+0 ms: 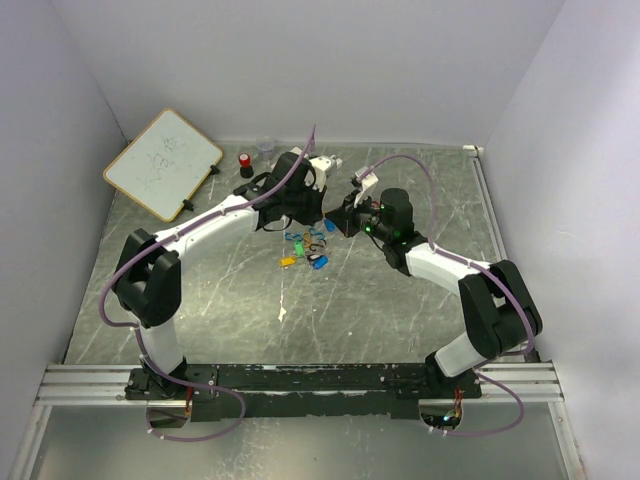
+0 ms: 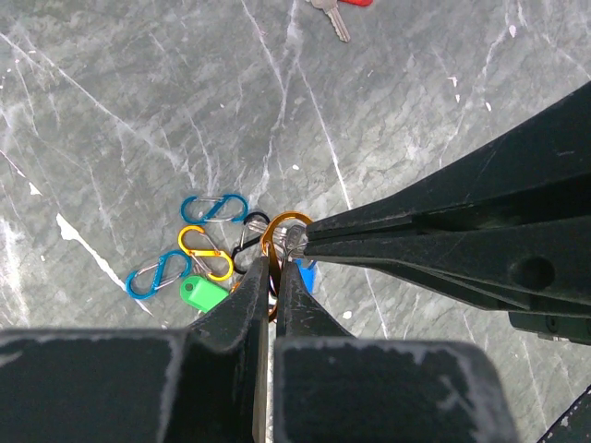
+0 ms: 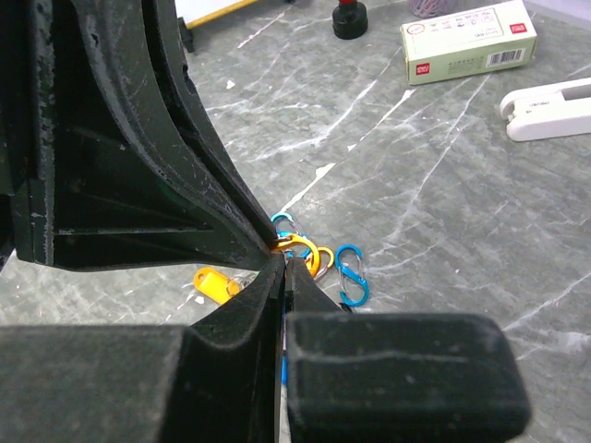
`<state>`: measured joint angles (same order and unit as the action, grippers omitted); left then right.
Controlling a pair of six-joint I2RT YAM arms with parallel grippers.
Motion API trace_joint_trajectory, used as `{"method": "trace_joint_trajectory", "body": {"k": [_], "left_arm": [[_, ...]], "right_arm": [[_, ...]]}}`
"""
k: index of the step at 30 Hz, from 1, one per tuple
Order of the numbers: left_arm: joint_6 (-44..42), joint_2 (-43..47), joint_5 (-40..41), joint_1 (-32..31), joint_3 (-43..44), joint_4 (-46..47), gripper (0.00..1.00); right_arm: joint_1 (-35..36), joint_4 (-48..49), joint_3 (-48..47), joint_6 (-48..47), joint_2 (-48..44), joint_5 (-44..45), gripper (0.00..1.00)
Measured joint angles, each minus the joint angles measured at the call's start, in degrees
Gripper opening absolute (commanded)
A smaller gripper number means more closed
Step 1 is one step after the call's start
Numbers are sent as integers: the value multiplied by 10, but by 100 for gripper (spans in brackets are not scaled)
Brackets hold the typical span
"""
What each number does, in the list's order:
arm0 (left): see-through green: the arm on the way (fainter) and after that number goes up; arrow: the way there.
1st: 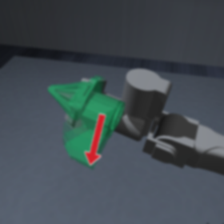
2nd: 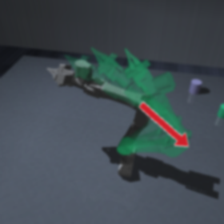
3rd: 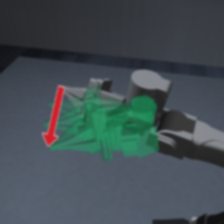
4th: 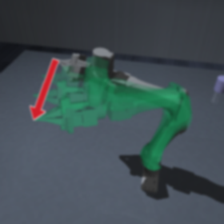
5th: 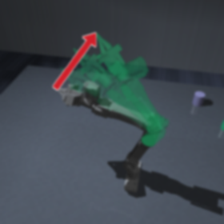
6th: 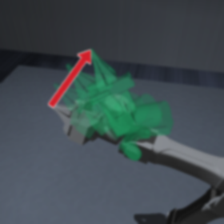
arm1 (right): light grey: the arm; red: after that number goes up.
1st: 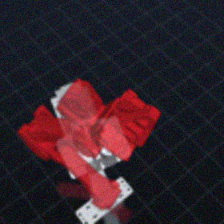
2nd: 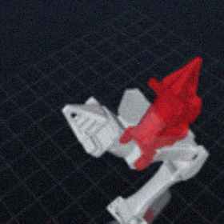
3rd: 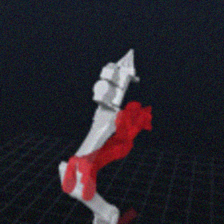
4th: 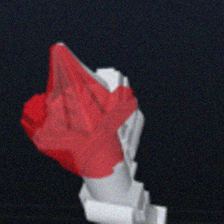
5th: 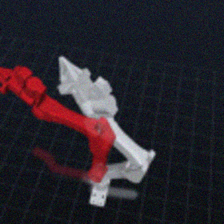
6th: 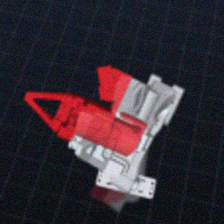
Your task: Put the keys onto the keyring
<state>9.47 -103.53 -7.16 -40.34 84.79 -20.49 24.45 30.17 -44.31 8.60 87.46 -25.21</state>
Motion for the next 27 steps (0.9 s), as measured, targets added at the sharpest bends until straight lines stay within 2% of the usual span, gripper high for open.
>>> {"method": "trace_joint_trajectory", "body": {"k": [27], "left_arm": [[15, -12, 0, 1, 10, -9, 7]], "right_arm": [[0, 3, 7, 0, 0, 2, 0]]}}
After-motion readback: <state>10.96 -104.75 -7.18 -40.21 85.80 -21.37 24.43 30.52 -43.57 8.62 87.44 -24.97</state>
